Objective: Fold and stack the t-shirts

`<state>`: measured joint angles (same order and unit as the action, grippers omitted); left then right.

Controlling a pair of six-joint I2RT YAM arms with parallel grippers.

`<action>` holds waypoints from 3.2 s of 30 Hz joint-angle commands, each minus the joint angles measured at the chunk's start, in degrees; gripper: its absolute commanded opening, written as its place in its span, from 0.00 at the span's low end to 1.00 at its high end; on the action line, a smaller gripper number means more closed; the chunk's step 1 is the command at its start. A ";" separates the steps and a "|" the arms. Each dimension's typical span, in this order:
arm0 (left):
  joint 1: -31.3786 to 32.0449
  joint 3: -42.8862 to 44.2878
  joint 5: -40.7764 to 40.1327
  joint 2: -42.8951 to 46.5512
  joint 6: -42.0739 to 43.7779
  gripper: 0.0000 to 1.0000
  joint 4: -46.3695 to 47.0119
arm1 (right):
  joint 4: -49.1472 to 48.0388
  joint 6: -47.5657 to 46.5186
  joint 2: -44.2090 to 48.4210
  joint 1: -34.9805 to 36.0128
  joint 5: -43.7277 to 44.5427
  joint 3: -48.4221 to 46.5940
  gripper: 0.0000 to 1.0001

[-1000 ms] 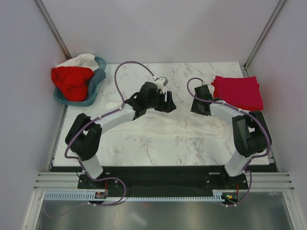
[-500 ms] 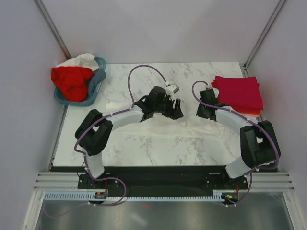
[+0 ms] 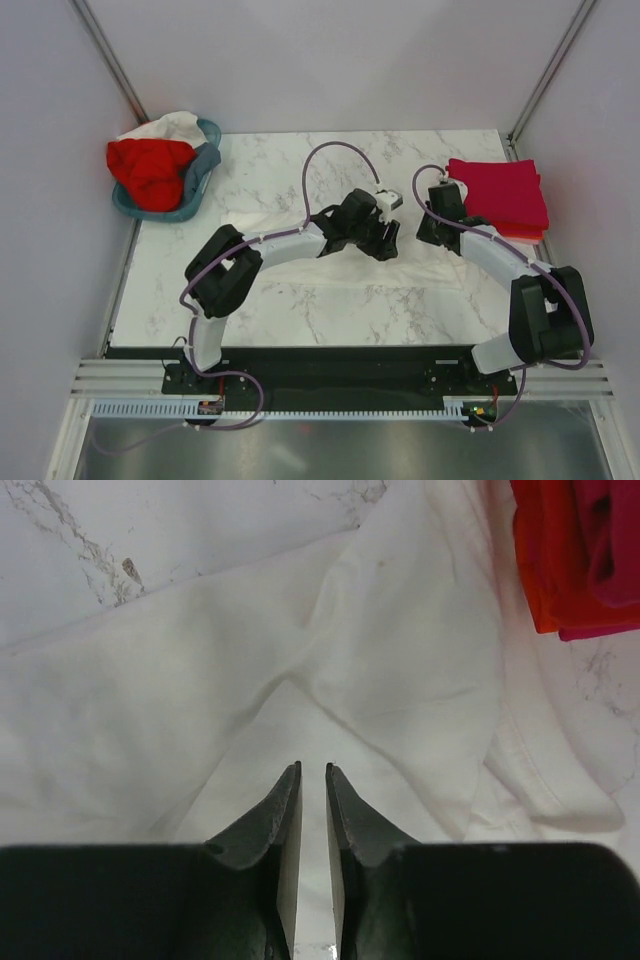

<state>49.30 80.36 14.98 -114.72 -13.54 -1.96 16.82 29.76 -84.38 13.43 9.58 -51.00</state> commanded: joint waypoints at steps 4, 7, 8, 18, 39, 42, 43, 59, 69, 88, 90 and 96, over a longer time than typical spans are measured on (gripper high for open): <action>1.06 2.44 -5.74 -0.86 3.87 0.61 -5.69 | -0.91 0.21 3.69 -1.65 -1.59 1.08 0.29; 1.06 1.65 -5.23 -0.69 3.70 0.55 -6.30 | -1.70 0.74 4.75 -2.18 -1.85 1.78 0.31; 1.15 1.21 -4.53 -0.42 3.96 0.42 -6.31 | -1.79 0.83 4.92 -2.36 -2.11 2.05 0.31; 2.91 -6.61 3.02 5.20 7.03 0.22 -3.85 | -3.28 1.62 3.53 -3.24 -5.98 2.31 0.41; 2.56 -14.44 13.77 10.39 4.05 0.54 3.62 | -3.55 -0.05 0.26 -2.44 -10.91 2.13 0.61; 1.42 -11.64 9.72 10.30 1.33 0.56 3.63 | -4.69 1.09 4.39 -2.62 -8.19 5.03 0.60; 1.07 -10.84 9.37 9.34 0.11 0.57 3.45 | -4.78 1.79 5.44 -2.53 -7.66 6.25 0.60; 0.62 5.68 3.66 -5.16 -7.82 0.63 -2.43 | -5.75 10.49 33.38 -3.06 5.18 16.90 0.60; 0.62 5.42 0.65 -5.34 -10.01 0.64 -3.93 | -3.55 9.88 37.62 -3.15 6.94 16.46 0.60; 3.88 -0.99 15.79 -4.21 -7.38 0.58 3.01 | -1.26 10.06 37.98 -4.03 5.36 15.32 0.61; 3.88 -1.61 14.72 -3.68 -7.20 0.56 2.75 | -0.65 10.14 37.62 -4.11 5.45 14.97 0.61; 6.94 -2.75 15.78 -2.45 -3.00 0.52 2.57 | -0.39 10.50 39.81 -4.46 6.67 15.41 0.61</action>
<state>53.89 78.41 30.68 -120.38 -21.32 -0.16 16.27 39.48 -46.41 9.43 15.14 -34.15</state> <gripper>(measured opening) 0.520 0.611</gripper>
